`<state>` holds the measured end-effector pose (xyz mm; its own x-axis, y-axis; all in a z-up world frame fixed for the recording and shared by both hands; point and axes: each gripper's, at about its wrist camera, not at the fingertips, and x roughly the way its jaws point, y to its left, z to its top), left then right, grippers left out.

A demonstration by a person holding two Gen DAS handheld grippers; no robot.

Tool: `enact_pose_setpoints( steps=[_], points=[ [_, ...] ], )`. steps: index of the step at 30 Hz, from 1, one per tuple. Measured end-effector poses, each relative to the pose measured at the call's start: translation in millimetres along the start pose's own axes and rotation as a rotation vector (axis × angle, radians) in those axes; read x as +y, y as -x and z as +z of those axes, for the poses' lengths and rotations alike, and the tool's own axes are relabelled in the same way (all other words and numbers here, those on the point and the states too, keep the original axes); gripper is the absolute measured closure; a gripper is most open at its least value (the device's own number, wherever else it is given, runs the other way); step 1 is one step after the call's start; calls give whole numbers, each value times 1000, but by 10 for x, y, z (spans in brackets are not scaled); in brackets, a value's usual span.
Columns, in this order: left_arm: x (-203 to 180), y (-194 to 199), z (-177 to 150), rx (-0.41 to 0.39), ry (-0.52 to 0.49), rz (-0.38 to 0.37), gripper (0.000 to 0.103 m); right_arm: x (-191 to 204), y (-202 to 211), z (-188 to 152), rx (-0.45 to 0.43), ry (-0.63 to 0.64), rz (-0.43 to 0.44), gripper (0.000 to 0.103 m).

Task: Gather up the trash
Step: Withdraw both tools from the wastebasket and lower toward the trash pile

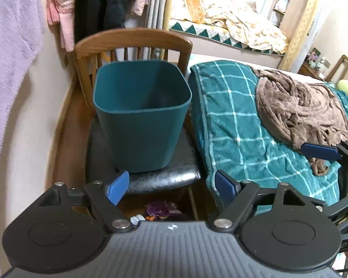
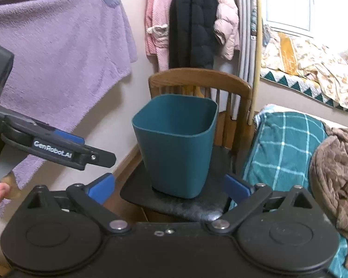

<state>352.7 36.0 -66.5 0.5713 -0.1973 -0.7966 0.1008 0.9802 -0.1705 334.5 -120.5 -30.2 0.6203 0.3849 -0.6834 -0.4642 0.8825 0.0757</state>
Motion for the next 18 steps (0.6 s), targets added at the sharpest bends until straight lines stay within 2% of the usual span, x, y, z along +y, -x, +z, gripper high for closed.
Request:
enact_pose_setpoints(
  steps=[2, 3, 4, 5, 10, 15, 18],
  points=[
    [93, -122, -61, 30, 2, -31, 17, 50, -73, -82, 6, -18, -18, 2],
    [162, -193, -89, 48, 5, -41, 12, 71, -120, -121, 10, -30, -28, 2],
    [226, -261, -120, 62, 7, -45, 3, 88, -171, -153, 16, -48, -35, 2],
    [289, -338, -156, 77, 6, -46, 0, 107, -232, -208, 24, -78, -40, 1],
    [610, -803, -356, 155, -13, -69, 0, 162, -602, -526, 83, -180, -84, 1],
    [888, -1513, -672, 268, -19, -94, 0, 140, -1058, -980, 155, -245, -163, 1],
    [1007, -1944, -914, 302, -8, -112, 0, 118, -1385, -1323, 199, -253, -205, 2]
  ],
)
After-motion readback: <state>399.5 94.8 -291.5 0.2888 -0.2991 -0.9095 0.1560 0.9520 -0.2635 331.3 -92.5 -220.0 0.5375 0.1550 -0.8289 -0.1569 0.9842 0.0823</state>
